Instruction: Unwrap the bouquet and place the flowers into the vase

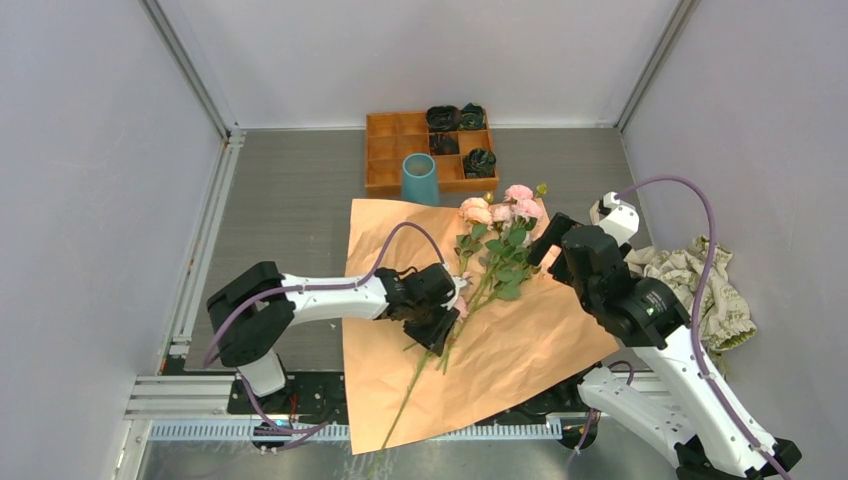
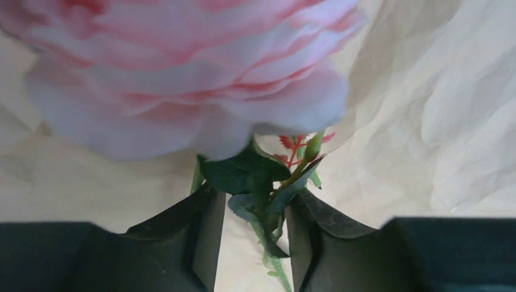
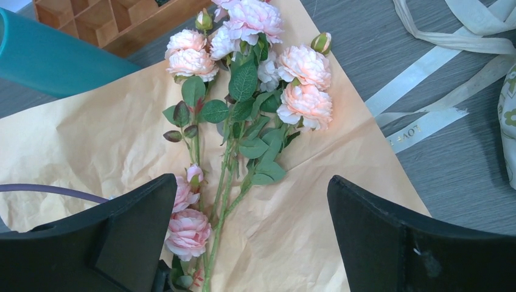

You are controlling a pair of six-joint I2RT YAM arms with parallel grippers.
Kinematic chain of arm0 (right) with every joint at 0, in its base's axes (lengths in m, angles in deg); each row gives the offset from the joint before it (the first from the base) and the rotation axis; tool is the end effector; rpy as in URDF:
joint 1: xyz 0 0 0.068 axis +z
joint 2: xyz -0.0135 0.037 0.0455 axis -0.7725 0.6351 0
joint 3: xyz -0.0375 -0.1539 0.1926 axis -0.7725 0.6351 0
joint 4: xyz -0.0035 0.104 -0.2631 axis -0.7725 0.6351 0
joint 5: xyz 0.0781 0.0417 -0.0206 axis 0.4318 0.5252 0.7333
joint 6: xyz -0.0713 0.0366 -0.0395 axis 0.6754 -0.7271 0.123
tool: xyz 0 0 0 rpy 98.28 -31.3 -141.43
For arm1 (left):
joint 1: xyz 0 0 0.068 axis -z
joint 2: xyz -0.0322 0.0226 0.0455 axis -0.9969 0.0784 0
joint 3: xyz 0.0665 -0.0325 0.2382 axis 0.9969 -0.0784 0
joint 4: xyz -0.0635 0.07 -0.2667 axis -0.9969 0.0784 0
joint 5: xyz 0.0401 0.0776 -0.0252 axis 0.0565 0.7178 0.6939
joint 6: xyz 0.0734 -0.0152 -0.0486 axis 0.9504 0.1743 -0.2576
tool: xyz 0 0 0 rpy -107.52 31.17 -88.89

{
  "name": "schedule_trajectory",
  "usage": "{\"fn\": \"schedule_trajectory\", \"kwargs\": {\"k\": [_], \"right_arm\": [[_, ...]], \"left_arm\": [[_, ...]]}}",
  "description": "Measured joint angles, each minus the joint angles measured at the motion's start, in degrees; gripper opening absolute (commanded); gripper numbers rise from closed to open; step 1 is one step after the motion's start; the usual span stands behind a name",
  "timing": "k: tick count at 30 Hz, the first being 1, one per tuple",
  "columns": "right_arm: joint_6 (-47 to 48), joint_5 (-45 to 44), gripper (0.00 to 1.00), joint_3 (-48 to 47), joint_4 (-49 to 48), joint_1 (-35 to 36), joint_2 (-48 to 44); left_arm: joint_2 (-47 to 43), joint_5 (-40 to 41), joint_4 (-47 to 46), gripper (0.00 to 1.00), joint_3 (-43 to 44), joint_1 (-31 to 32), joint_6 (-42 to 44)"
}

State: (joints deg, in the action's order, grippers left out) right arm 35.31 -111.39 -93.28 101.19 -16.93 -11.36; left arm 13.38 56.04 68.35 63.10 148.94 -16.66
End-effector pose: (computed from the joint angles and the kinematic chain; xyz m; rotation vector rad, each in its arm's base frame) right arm 0.1785 0.0684 0.3264 0.4751 2.0911 0.1570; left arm 0.1444 -0.3290 0.0915 0.9072 2.7760 -0.7057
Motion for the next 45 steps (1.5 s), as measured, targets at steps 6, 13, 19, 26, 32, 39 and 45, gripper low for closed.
{"fn": "schedule_trajectory", "kwargs": {"k": [6, 13, 19, 26, 32, 39, 45], "right_arm": [[0.00, 0.04, 1.00, 0.76, 0.00, 0.00, 0.00], [-0.02, 0.22, 1.00, 1.38, -0.11, 0.00, -0.13], [-0.07, 0.17, 0.99, 2.21, -0.42, 0.00, -0.57], [-0.28, -0.42, 1.00, 2.40, -0.48, 0.00, -1.92], [-0.42, -0.55, 1.00, 2.45, -0.55, 0.00, -2.08], [-0.48, -0.44, 1.00, 3.04, -1.09, 0.00, -2.45], [-0.46, 0.07, 0.99, 3.15, -2.12, 0.00, -2.43]], "left_arm": [[0.44, 0.50, -0.35, 0.12, 0.02, 0.74, -0.98], [-0.90, 3.15, 2.69, 0.07, 2.21, 1.92, -1.14], [-9.64, 5.68, 6.82, 0.05, 6.29, 2.47, -1.16], [-21.27, 16.74, 11.91, 0.04, 19.28, 2.49, 1.51], [-25.16, 31.30, 7.50, 0.03, 32.76, 2.49, 12.74], [-24.15, 39.36, -14.25, 0.02, 38.42, -2.10, 32.02], [-11.52, 38.73, -24.94, 0.01, 54.40, -11.91, 39.06]]}}
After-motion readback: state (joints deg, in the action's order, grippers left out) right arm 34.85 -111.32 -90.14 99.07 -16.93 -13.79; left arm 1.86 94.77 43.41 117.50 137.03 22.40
